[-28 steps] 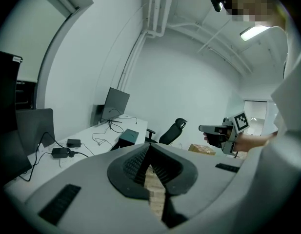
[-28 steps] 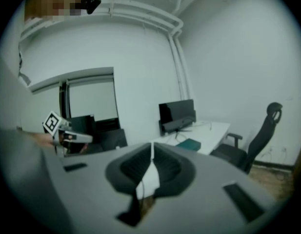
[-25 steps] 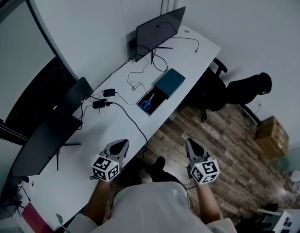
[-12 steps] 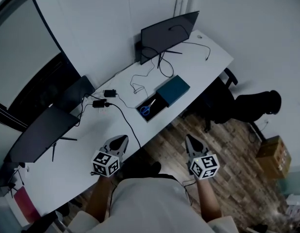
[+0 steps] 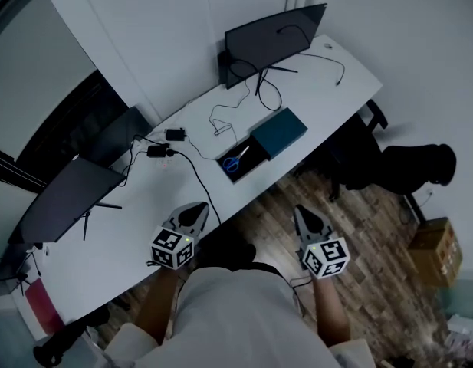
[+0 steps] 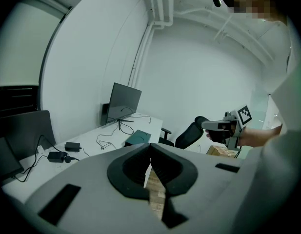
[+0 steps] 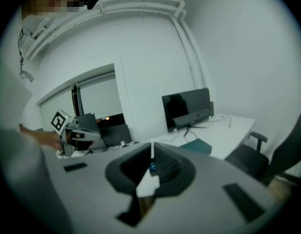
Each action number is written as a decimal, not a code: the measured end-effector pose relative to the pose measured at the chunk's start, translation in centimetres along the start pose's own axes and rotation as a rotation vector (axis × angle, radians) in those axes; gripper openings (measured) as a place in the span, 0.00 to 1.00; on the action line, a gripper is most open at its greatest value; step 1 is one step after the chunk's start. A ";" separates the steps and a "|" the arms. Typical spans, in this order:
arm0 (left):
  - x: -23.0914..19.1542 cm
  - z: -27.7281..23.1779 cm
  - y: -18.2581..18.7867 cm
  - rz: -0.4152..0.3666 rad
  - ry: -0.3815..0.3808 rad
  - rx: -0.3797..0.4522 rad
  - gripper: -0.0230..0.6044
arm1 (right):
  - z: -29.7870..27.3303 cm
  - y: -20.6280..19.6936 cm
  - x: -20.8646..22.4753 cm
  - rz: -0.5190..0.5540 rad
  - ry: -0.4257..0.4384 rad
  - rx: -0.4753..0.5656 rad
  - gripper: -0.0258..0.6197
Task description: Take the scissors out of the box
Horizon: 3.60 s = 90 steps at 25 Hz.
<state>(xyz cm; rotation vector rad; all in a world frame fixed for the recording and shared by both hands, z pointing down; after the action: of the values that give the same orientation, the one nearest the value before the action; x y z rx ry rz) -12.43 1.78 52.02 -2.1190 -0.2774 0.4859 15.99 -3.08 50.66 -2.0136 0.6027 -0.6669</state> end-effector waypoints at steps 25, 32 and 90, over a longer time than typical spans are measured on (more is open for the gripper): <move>-9.3 -17.6 -0.9 -0.125 -0.073 -0.318 0.09 | -9.4 0.0 5.1 -0.085 -0.092 -0.151 0.09; -12.5 -23.4 -4.4 -0.215 -0.108 -0.535 0.11 | -12.7 -1.5 5.3 -0.152 -0.129 -0.230 0.09; -13.4 -31.0 -9.6 -0.465 -0.035 -0.952 0.19 | -16.2 -2.7 13.2 -0.190 -0.061 -0.305 0.09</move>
<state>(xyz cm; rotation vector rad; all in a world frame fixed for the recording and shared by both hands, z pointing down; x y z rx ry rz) -10.89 -20.86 78.76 -2.8119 -1.1759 0.0979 15.42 -20.08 63.14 -2.3897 0.5037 -0.6533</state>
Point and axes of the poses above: the fingertips, and each gripper's own axes: z backward along the fingers, x to its right, y out of its top, the point moved 4 cm from there along z, backward along the fingers, and after that the axes turned 7 degrees about -x, right-handed, at the moved point
